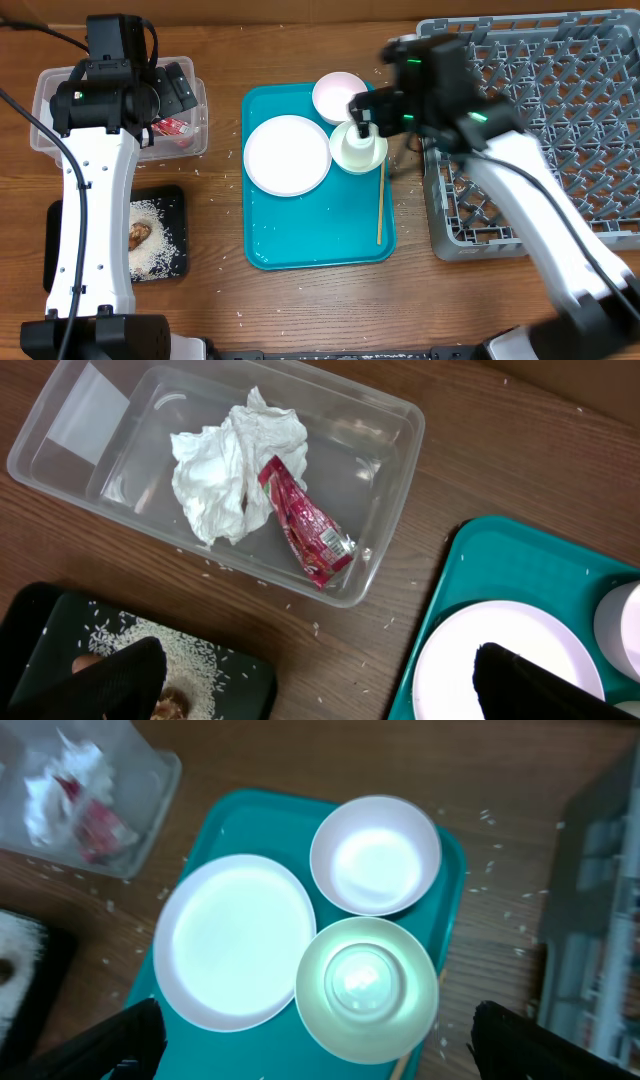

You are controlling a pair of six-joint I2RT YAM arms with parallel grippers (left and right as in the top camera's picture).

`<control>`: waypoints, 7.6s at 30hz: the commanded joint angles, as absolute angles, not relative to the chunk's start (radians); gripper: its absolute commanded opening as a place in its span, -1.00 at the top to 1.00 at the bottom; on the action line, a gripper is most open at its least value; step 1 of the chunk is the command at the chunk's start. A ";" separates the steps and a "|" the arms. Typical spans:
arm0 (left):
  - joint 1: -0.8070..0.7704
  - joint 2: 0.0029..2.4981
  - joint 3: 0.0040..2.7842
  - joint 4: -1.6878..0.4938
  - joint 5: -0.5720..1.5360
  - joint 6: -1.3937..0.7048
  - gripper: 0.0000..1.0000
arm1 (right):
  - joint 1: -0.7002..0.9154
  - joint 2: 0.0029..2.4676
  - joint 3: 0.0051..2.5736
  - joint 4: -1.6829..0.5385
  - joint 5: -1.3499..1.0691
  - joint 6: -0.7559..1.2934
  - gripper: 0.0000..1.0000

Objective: Sort waste into correct bins and load items into the dishwasher
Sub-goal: 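Grasp the white cup on the teal tray with the right gripper, then carry the white cup right over the grey dish rack, then lower the cup upside down into the rack and open the right gripper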

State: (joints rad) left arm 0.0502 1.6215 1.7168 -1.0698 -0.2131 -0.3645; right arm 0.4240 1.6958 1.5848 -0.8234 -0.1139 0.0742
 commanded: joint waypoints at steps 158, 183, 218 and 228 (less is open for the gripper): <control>0.052 1.616 1.731 -1.069 -0.209 -0.374 -1.00 | -0.601 1.909 1.938 -1.053 0.227 0.416 0.07; 0.052 1.617 1.731 -1.069 -0.210 -0.374 -0.99 | -0.621 2.032 1.937 -1.224 0.028 0.415 0.92; 0.052 1.617 1.731 -1.069 -0.210 -0.374 -1.00 | -0.616 2.037 1.947 -1.110 0.012 0.413 0.92; 0.052 1.616 1.731 -1.069 -0.210 -0.374 -1.00 | -0.616 2.024 1.948 -1.180 -0.075 0.413 0.93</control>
State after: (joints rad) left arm 0.0502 1.6215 1.7168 -1.0698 -0.2131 -0.3649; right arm -0.6201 2.0361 1.9362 -1.1744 -0.0410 0.4145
